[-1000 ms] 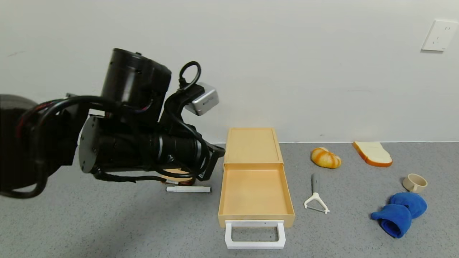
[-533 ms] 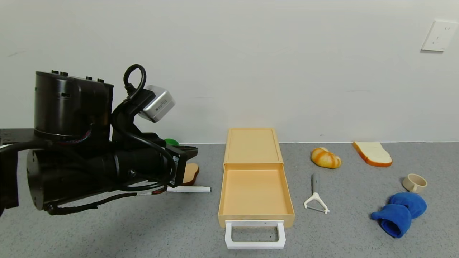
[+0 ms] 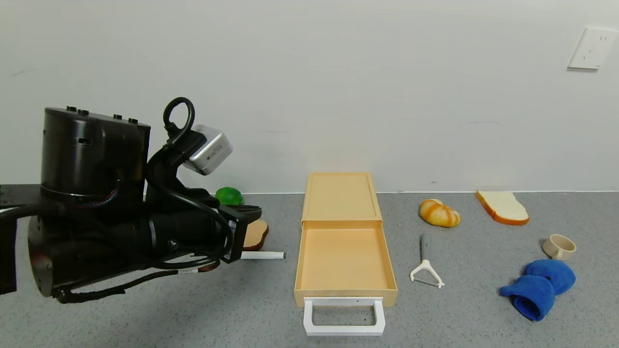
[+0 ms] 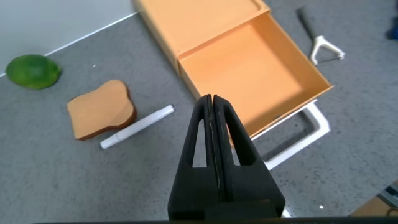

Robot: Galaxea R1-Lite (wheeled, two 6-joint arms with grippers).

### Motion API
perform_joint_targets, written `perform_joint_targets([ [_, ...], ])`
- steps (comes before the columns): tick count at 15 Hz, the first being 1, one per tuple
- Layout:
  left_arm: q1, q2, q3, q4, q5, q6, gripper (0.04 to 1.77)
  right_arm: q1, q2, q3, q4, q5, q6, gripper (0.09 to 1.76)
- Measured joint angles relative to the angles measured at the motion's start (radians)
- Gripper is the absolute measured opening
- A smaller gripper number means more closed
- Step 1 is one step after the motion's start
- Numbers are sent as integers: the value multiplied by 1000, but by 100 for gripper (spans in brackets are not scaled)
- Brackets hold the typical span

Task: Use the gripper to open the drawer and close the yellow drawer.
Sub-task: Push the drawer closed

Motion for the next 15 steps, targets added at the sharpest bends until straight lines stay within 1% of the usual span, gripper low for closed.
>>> perform_joint_targets([
  [2,-27,8,16,-3,122,8,11,0,0,0,0,0,0,171],
  [3,-46,16,29,-8,163,10,11,0,0,0,0,0,0,171],
  [5,-75,28,46,0,175,2,11,0,0,0,0,0,0,171],
  [8,-87,58,73,1,176,-14,11,0,0,0,0,0,0,171],
  [9,-103,69,80,2,176,-47,11,0,0,0,0,0,0,171],
  [12,-176,110,89,9,202,-211,11,0,0,0,0,0,0,171],
  [15,-251,170,92,8,274,-333,11,0,0,0,0,0,0,171],
])
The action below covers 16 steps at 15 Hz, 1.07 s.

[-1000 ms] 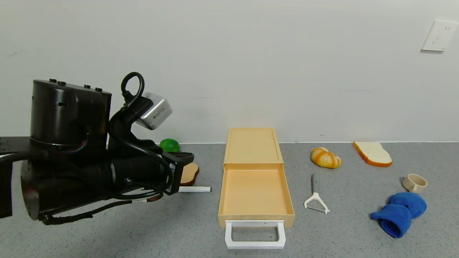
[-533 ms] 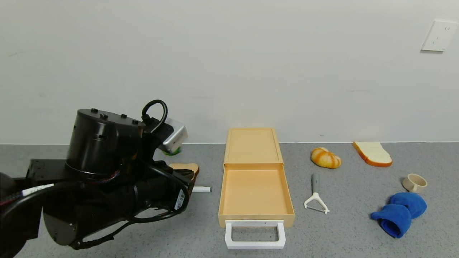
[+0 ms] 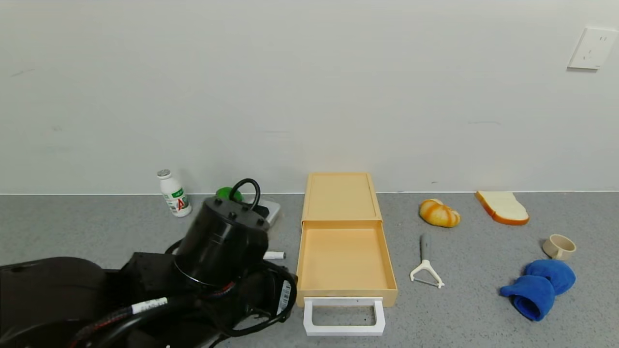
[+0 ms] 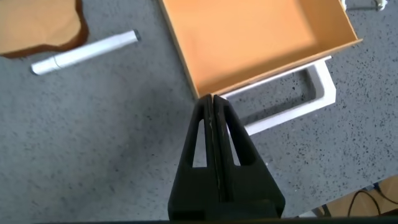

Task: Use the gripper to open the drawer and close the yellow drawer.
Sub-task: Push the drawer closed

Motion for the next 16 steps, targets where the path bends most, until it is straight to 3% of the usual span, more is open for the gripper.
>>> perform_joint_targets([
  [5,-141,112,-6,-8,92,-164,11,0,0,0,0,0,0,171],
  [7,-187,161,-22,-3,100,-227,11,0,0,0,0,0,0,171],
  [9,-214,211,-42,-1,107,-266,11,0,0,0,0,0,0,171],
  [16,-275,382,-153,0,229,-380,11,0,0,0,0,0,0,171],
])
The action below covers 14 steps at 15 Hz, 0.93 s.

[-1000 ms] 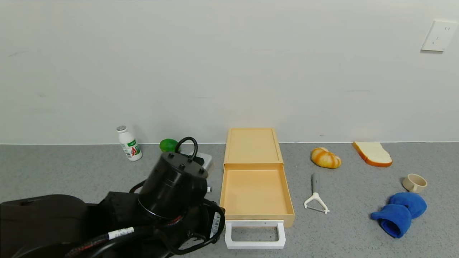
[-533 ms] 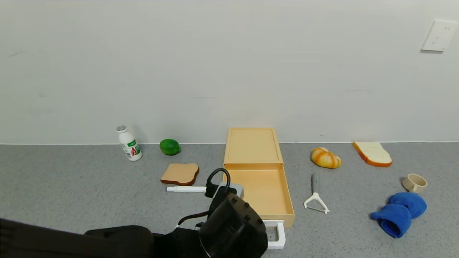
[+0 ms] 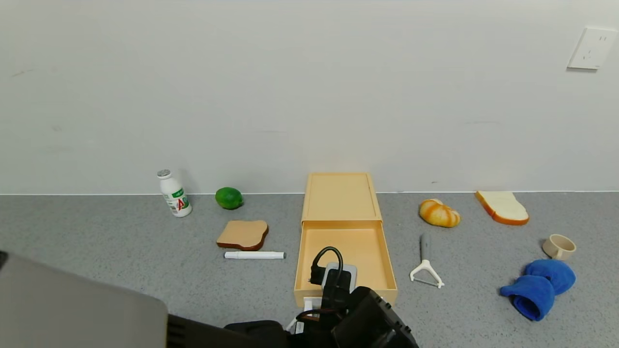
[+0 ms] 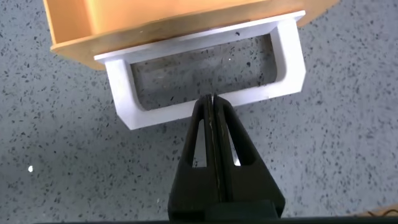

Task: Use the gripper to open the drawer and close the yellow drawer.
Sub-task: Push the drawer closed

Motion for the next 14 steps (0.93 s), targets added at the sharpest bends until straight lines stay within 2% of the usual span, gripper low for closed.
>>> perform_joint_targets([
  [3,4,48,-32,0,20,-4,11,0,0,0,0,0,0,171],
  [14,54,129,-111,5,28,-10,11,0,0,0,0,0,0,171],
])
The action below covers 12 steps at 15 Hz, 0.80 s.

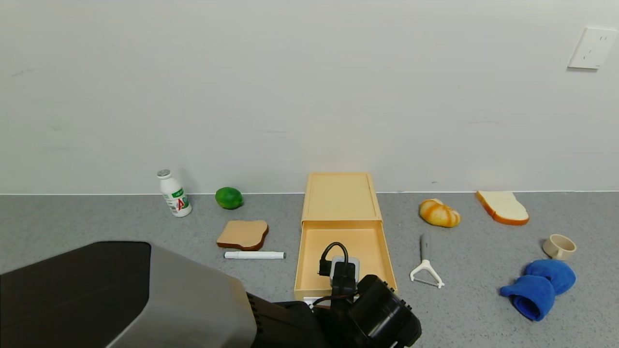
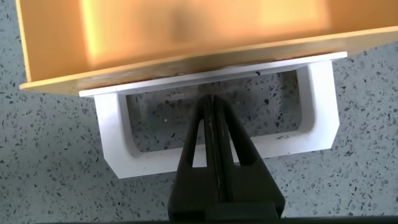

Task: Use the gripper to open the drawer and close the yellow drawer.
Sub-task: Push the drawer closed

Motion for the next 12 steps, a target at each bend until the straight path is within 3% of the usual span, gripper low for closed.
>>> perform_joint_targets([
  [12,31,33,-89,34,8,13,11,0,0,0,0,0,0,171],
])
